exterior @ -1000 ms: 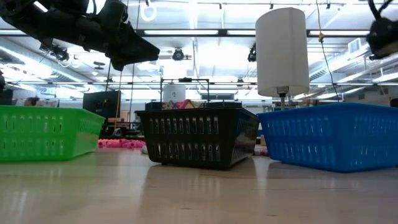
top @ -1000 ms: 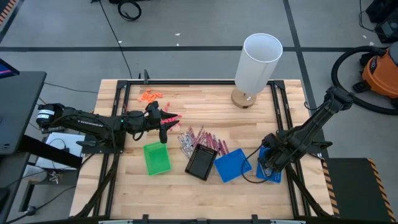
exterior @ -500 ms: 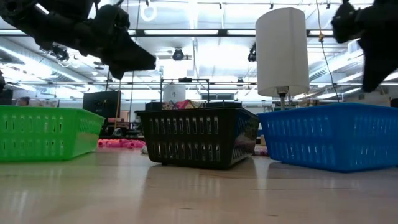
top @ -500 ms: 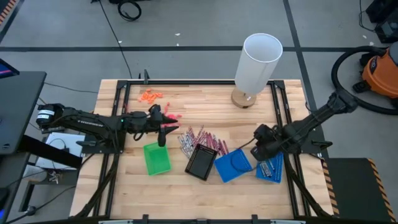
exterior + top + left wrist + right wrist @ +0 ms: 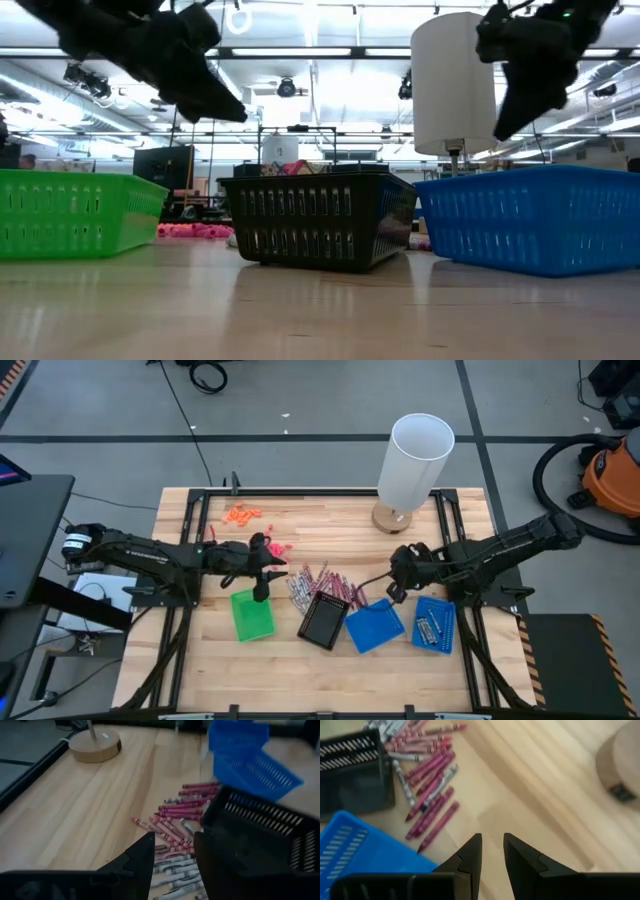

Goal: Sort crayons
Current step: Put the white crayon into the green bin

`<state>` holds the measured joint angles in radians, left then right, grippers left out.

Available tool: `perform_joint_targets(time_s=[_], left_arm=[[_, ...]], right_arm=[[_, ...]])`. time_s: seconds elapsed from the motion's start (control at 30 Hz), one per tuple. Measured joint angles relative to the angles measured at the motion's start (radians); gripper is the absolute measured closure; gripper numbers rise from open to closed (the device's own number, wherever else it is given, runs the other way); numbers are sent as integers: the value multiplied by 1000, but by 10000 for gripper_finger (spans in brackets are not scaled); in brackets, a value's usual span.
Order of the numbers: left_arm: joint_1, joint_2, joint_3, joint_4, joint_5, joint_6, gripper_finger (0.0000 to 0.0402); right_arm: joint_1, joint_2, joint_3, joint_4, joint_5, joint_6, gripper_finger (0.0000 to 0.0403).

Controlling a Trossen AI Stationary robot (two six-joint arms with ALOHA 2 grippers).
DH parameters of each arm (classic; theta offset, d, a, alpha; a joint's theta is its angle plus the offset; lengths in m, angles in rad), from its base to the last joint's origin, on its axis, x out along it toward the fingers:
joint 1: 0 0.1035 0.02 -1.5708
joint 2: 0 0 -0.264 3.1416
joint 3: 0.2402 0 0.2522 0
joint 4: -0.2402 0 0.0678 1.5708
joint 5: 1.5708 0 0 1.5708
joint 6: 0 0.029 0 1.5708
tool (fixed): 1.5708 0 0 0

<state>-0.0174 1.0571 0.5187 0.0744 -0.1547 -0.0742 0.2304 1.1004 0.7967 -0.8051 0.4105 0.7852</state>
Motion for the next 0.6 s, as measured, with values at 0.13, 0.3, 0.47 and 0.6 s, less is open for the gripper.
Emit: perform_joint_targets(time_s=[0.13, 0.3, 0.47, 0.6], left_arm=[[0, 46, 47, -48, 1, 41, 253], [10, 128, 144, -181, 6, 57, 253], [10, 215, 249, -317, 21, 129, 253], [10, 291, 339, -431, 37, 173, 253]], right_arm=[[-38, 0, 0, 68, 42, -91, 314], [-73, 0, -12, 188, 86, -211, 314], [-114, 0, -69, 360, 92, -323, 314], [-131, 0, -99, 447, 88, -378, 314]])
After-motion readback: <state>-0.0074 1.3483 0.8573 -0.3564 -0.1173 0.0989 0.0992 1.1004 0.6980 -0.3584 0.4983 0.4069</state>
